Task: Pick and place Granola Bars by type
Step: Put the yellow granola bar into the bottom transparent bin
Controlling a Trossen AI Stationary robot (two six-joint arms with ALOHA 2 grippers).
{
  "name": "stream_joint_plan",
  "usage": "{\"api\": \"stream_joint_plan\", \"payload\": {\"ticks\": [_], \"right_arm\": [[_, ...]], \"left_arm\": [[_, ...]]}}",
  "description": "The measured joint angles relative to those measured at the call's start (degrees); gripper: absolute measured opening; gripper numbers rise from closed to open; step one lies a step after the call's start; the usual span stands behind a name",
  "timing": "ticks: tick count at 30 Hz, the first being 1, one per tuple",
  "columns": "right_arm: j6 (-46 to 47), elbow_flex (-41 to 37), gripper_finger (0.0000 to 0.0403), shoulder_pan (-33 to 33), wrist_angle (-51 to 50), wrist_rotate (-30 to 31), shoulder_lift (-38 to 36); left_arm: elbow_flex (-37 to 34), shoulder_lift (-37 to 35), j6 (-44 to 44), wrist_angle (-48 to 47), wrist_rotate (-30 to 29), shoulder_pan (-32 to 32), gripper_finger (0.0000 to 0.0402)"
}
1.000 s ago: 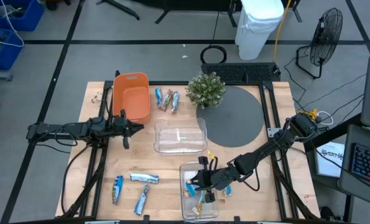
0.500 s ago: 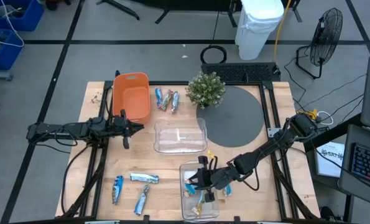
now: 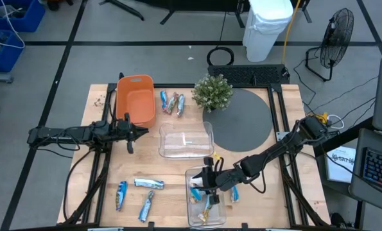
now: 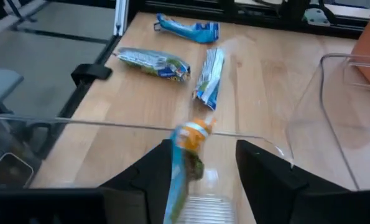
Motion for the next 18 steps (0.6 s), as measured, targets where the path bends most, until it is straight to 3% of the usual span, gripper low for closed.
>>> {"api": "stream_joint_plan", "payload": {"ticks": [15,18], "right_arm": [[2.5,0.0,0.0165,0.1,-4.8,0.8,-1.5],[6.2,-0.1,0.0165,0.4,-8.8,-5.8,-3.5]], "left_arm": [[0.0,0.0,0.0,0.4,0.0,0.0,0.0037],[0.0,0.0,0.0,0.4,0.0,0.0,0.0037]]}}
